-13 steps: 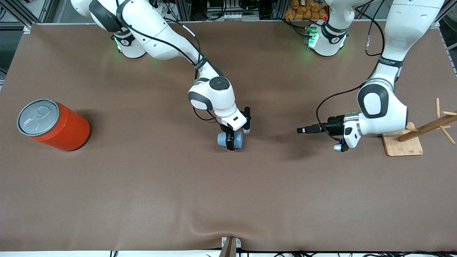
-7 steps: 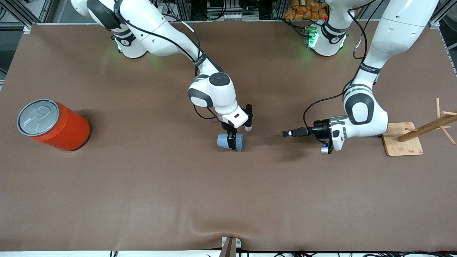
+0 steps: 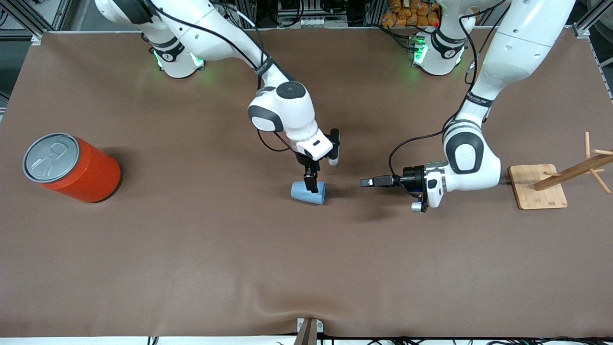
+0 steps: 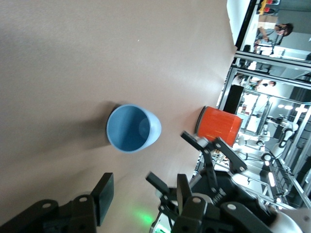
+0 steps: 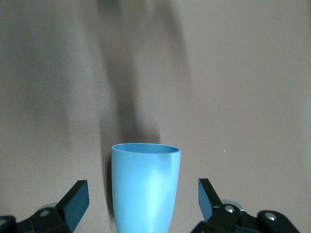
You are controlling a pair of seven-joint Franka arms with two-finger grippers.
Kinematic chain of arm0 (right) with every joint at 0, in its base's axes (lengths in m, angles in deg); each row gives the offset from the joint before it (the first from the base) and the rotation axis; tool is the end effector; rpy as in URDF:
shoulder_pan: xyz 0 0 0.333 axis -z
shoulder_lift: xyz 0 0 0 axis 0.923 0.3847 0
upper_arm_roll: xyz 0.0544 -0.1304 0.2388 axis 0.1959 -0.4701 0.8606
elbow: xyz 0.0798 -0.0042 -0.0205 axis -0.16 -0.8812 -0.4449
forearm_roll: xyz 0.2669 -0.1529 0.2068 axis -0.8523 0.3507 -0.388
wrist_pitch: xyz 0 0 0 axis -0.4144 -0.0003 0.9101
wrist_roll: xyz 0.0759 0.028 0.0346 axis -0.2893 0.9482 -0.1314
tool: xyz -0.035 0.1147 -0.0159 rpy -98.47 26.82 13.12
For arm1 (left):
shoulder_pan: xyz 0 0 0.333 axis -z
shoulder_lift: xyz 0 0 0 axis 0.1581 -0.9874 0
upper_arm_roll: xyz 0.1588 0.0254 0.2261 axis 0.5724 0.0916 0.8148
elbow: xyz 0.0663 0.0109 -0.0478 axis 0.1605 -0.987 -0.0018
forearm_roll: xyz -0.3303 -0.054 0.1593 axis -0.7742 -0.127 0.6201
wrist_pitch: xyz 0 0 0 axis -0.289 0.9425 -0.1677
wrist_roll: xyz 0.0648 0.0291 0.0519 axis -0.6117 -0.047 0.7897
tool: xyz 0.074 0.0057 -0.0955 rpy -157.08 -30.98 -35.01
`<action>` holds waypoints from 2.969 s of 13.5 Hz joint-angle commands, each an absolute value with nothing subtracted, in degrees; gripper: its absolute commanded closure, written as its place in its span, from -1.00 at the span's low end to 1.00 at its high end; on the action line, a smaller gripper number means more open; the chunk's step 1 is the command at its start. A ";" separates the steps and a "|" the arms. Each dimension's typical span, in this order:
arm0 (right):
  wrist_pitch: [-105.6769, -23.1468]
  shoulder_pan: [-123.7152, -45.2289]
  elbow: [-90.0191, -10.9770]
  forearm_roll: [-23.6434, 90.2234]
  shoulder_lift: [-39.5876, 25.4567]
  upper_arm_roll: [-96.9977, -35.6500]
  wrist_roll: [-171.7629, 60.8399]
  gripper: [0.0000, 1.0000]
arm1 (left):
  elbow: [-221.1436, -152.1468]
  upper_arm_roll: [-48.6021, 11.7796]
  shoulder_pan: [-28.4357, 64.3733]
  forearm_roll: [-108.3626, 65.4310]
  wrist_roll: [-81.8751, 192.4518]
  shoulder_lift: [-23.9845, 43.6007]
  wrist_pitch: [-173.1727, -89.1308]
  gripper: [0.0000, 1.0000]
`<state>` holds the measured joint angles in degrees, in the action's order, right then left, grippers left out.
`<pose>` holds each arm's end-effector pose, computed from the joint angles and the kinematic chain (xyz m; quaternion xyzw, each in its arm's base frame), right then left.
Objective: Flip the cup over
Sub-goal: 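Grasp the cup with the left gripper while the right gripper releases it, then carry the cup toward the wooden stand while the right gripper withdraws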
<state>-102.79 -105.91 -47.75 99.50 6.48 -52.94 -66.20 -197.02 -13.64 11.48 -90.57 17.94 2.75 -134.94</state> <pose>0.4650 0.4918 0.2377 0.7275 0.6516 0.2058 0.0615 0.5450 -0.2131 0.1844 0.8314 0.0971 -0.0892 0.5399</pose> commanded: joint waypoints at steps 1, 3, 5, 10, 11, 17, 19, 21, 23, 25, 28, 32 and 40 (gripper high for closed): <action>-99.29 -103.24 -52.99 99.76 0.15 -52.00 -61.17 -1.00 | -193.90 -13.62 14.01 -95.25 15.53 -0.42 -135.71 -0.21; -92.70 -101.66 -51.94 93.21 -1.61 -52.17 -58.44 -1.00 | -192.23 -13.62 14.63 -95.79 15.09 -2.00 -137.12 -0.21; -85.32 -98.51 -48.09 83.54 -1.97 -52.79 -57.99 -1.00 | -190.39 -13.62 15.59 -95.79 15.09 -3.94 -137.73 -0.21; -82.74 -83.83 -45.08 78.76 -1.53 -52.70 -52.83 -1.00 | -188.63 -13.62 17.88 -95.88 15.09 -5.78 -140.55 -0.23; -83.00 -82.24 -44.82 77.79 -1.53 -52.79 -49.32 -1.00 | -188.36 -13.62 18.14 -95.97 15.09 -6.14 -140.55 -0.23; -85.80 -73.19 -41.40 78.40 4.00 -53.05 -35.31 -1.00 | -188.18 -13.53 21.83 -99.56 15.09 -7.20 -142.22 -0.24; -87.22 -70.03 -36.67 78.40 7.86 -52.97 -35.75 -1.00 | -188.18 -13.53 22.28 -99.75 15.09 -7.55 -142.22 -0.25; -87.39 -68.52 -33.23 78.31 10.42 -53.05 -35.14 -1.00 | -187.83 -13.53 22.89 -100.10 14.48 -8.34 -142.48 -0.24; -89.31 -67.30 -31.37 78.31 12.09 -53.05 -35.05 -1.00 | -186.17 -13.53 24.03 -100.36 14.30 -9.91 -144.23 -0.24; -92.65 -65.80 -31.54 78.22 12.62 -53.14 -34.79 -1.00 | -184.93 -13.53 24.39 -100.89 14.30 -10.62 -144.59 -0.22; -93.64 -63.42 -31.72 77.87 12.45 -53.05 -34.79 -1.00 | -184.15 -13.44 25.88 -102.47 14.30 -11.41 -144.77 -0.07; -93.29 -62.63 -31.81 78.31 11.75 -53.49 -33.21 -1.00 | -183.88 -13.36 27.02 -103.87 14.30 -11.42 -146.17 0.87; -88.20 -62.45 -31.72 78.31 8.85 -56.48 -32.94 -1.00 | -185.63 -12.83 25.53 -93.02 18.49 -4.75 -153.21 1.00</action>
<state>-91.08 -62.79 -31.34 79.12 10.93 -56.76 -33.36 -183.38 -13.33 25.94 -98.22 16.04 -8.47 -150.90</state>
